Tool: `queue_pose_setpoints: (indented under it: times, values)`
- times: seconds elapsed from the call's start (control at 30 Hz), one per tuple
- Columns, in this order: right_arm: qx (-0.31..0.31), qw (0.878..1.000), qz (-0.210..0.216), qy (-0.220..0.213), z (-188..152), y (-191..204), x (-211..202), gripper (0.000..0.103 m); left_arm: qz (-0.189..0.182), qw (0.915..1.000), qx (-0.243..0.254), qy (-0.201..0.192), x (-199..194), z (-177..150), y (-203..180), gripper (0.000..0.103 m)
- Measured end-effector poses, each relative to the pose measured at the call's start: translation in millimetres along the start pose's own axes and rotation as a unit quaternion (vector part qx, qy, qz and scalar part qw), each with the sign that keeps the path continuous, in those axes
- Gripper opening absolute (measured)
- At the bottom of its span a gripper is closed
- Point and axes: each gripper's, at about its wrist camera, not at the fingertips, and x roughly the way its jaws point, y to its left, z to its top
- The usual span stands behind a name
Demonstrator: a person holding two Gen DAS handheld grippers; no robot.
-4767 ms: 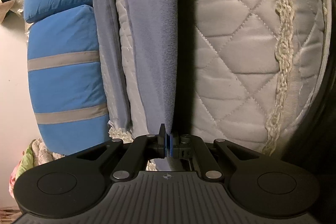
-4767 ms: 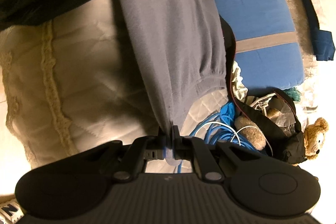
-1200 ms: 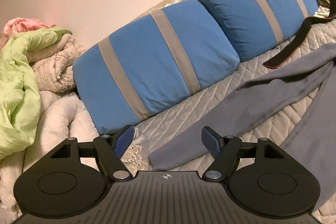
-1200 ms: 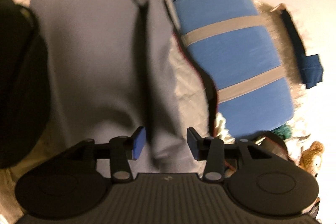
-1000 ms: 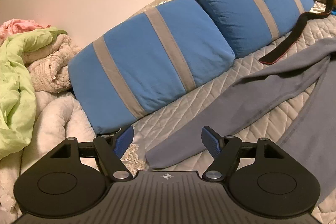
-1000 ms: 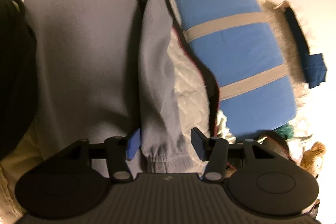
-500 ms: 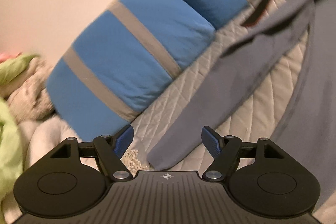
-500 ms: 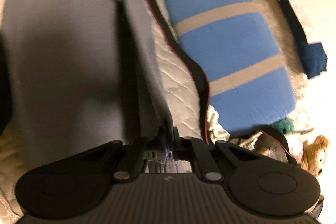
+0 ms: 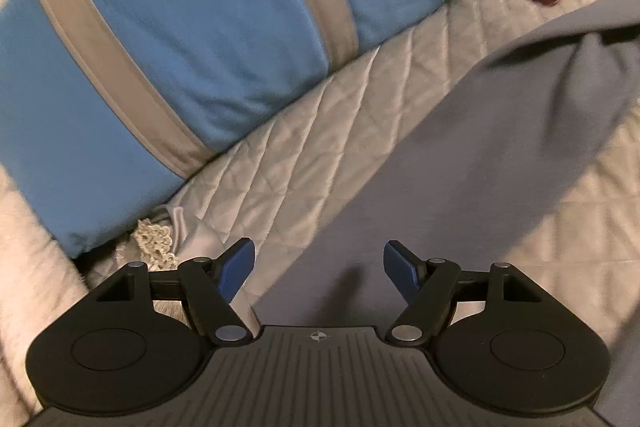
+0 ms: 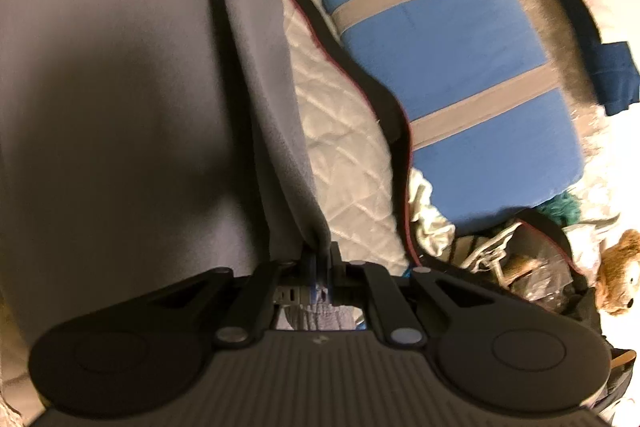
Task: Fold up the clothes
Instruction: 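Grasp the pants leg edge with the left gripper while the right holds the cuff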
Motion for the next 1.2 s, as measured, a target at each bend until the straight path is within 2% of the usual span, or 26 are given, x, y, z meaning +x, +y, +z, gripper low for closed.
queue_pose_setpoints:
  times: [0.2, 0.3, 0.33, 0.37, 0.4, 0.43, 0.47, 0.6, 0.73, 0.83, 0.97, 1.13, 1.2]
  values:
    - [0.004, 1.0, 0.012, 0.018, -2.2, -0.8, 12.0, 0.006, -0.054, 0.9982, -0.002, 0.026, 40.9, -7.4, 28.5, 0.07]
    - [0.005, 1.0, 0.015, 0.024, -2.4, -2.6, 16.7, 0.006, -0.09, 0.9949, -0.033, 0.031, 50.3, -12.0, 41.0, 0.07]
    - [0.005, 1.0, 0.016, 0.026, -2.2, -3.5, 17.8, 0.005, -0.104, 0.9928, -0.048, 0.035, 52.4, -13.3, 44.5, 0.064]
    - [0.005, 0.999, 0.016, 0.027, -1.8, -4.7, 18.7, 0.005, -0.119, 0.9901, -0.062, 0.039, 53.5, -14.0, 46.6, 0.048]
    - [0.005, 0.999, 0.017, 0.028, -1.2, -6.3, 18.9, 0.005, -0.137, 0.9869, -0.074, 0.042, 53.4, -14.7, 48.0, 0.037]
    - [0.005, 0.999, 0.018, 0.029, -0.6, -7.9, 19.0, 0.005, -0.152, 0.9843, -0.08, 0.041, 50.3, -15.1, 47.1, 0.015]
    - [0.008, 0.999, 0.016, 0.029, -0.6, -10.1, 17.7, 0.005, -0.148, 0.9855, -0.074, 0.038, 46.1, -15.2, 44.0, 0.007]
    - [0.019, 0.999, 0.005, 0.026, -0.2, -19.4, 11.5, 0.004, -0.098, 0.9947, -0.031, -0.003, 14.4, -21.8, 30.1, 0.005]
    - [0.033, 0.999, -0.016, 0.019, 0.6, -29.0, -4.5, 0.004, -0.046, 0.9967, 0.002, -0.067, -38.6, -35.8, 22.4, 0.005]
    - [0.045, 0.999, -0.025, 0.011, 1.4, -33.4, -24.5, 0.004, 0.005, 0.9919, 0.04, -0.12, -85.9, -44.0, 12.0, 0.005]
    - [0.059, 0.998, -0.038, -0.002, -2.7, -43.2, -60.0, 0.004, 0.061, 0.9796, 0.077, -0.176, -152.0, -70.3, -4.7, 0.005]
    - [0.073, 0.996, -0.044, -0.005, -17.9, -40.6, -92.8, 0.004, 0.103, 0.969, 0.132, -0.182, -193.8, -121.9, -42.3, 0.005]
    - [0.072, 0.997, -0.042, -0.004, -22.8, -33.5, -102.1, 0.004, 0.104, 0.9689, 0.144, -0.172, -198.6, -135.2, -55.4, 0.005]
